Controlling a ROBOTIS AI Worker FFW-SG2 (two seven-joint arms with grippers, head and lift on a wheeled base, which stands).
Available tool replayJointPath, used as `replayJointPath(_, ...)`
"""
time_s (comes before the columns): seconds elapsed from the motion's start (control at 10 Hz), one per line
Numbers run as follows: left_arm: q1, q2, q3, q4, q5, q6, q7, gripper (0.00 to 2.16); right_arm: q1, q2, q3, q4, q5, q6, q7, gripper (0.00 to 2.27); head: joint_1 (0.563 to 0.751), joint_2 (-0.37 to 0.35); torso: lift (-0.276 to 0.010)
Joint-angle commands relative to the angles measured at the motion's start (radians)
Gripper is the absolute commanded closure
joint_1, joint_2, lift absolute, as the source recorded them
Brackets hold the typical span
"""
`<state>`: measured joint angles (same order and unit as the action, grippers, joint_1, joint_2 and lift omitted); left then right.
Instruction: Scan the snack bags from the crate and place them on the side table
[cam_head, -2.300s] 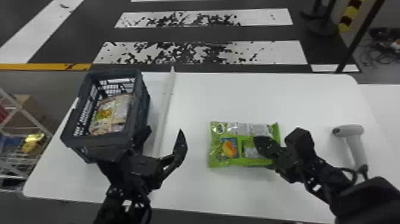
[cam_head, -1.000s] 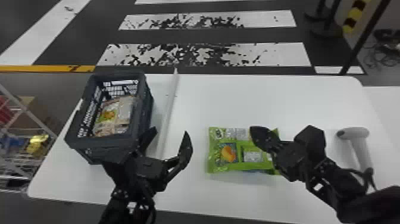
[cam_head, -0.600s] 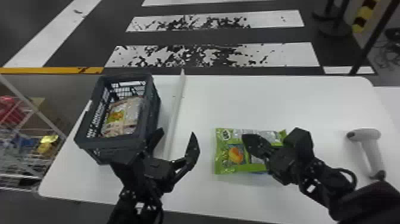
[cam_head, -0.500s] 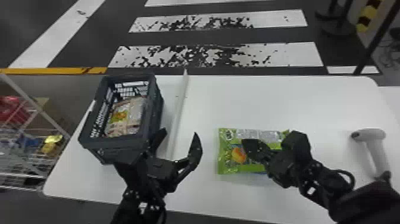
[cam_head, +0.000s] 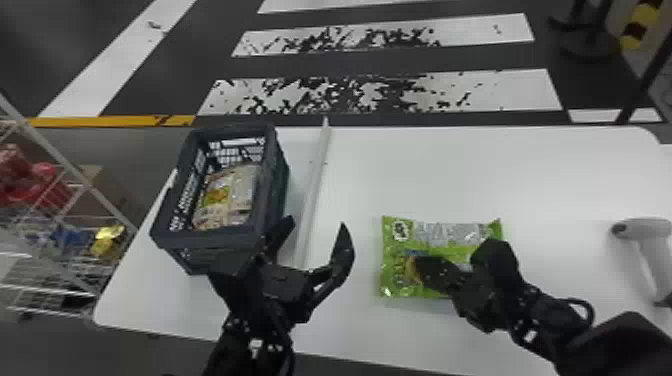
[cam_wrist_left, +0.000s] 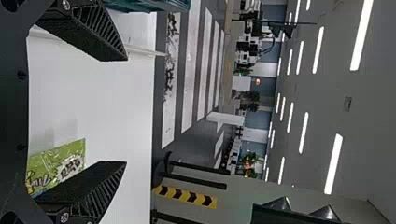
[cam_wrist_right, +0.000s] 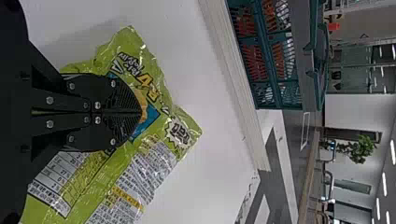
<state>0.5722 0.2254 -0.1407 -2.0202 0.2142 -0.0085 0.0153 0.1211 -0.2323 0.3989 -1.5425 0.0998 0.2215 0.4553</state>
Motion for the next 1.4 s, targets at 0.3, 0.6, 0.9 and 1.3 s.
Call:
replayJointPath(0.3, 0.005, 0.000, -0.002, 0.000, 0.001, -0.011, 0.000, 0.08, 0.009, 0.004, -0.083, -0.002, -0.023, -0.020, -0.047, 2.26, 0.695, 0.161, -0.081)
replayJointPath(0.6, 0.009, 0.003, -0.002, -0.003, 0.001, -0.023, 0.000, 0.08, 0.095, 0.007, -0.166, -0.137, -0.058, -0.029, -0.055, 2.26, 0.695, 0.118, -0.081)
replayJointPath(0.9, 0.009, 0.002, -0.002, -0.003, -0.001, -0.023, -0.003, 0.08, 0.227, -0.025, -0.180, -0.324, -0.055, 0.005, 0.045, 2.26, 0.695, 0.117, -0.081)
replayJointPath(1.3, 0.009, 0.003, -0.002, 0.000, 0.001, -0.035, -0.006, 0.09, 0.221, -0.027, -0.124, -0.288, -0.037, 0.002, 0.121, 2.26, 0.695, 0.166, -0.081)
